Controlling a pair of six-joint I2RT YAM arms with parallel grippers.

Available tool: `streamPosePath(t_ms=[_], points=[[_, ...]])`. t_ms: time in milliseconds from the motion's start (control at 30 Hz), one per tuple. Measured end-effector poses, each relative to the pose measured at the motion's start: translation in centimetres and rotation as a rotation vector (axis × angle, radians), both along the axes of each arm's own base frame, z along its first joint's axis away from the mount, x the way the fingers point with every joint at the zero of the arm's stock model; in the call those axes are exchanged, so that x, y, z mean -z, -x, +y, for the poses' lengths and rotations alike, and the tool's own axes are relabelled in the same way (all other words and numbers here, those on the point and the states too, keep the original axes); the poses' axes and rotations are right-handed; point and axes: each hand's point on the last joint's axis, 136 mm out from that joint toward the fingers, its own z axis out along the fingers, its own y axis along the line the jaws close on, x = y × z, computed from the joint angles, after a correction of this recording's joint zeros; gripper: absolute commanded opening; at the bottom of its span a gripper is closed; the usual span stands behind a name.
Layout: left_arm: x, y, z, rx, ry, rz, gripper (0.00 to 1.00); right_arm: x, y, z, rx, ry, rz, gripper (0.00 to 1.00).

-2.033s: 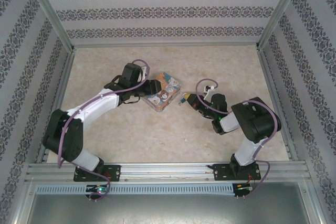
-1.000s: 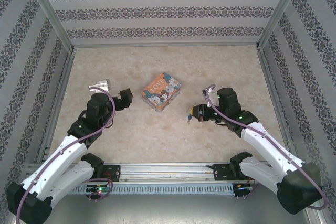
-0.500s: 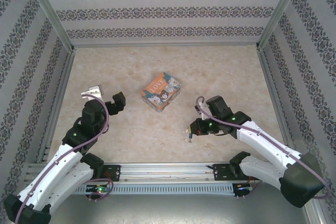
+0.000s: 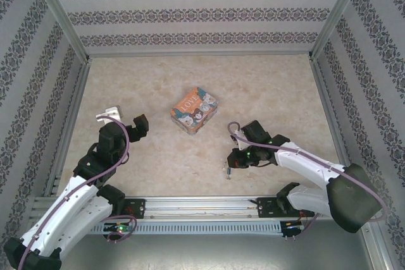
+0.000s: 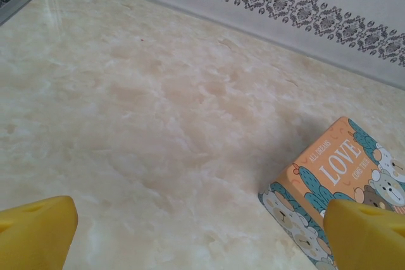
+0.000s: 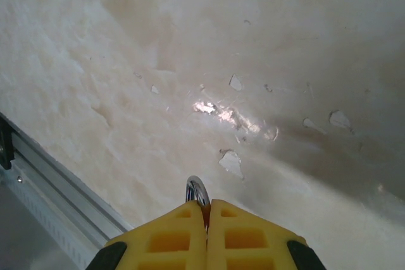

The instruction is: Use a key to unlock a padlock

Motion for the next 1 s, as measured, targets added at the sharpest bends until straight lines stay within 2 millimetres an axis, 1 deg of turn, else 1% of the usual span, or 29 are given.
streamPosePath(t_ms=[200,533,833,933,1000], points=[[0.0,0.0,0.2,-0.013,-0.006,-0.003,1.00,1.3,-0.2,0.5,-0.010,0.011,0.022,0.00],[-0.1,0.0,0.6,-0.030,-0.014,-0.006,1.00,2.7,-0.7,1.0,-0.013,0.011,0.045,0.00],[-0.1,0.0,0.7,-0.036,-0.019,-0.005,1.00,3.3,-0.9,1.4,-0.017,0.007,0.057,0.00],[0.0,-0.1,0.7,-0.039,-0.027,-0.001,0.99,3.5,-0.9,1.4,-0.017,0.008,0.060,0.06],[0.2,-0.1,0.8,-0.043,-0.037,0.004,1.00,3.5,-1.0,1.4,-0.017,0.008,0.059,0.12]])
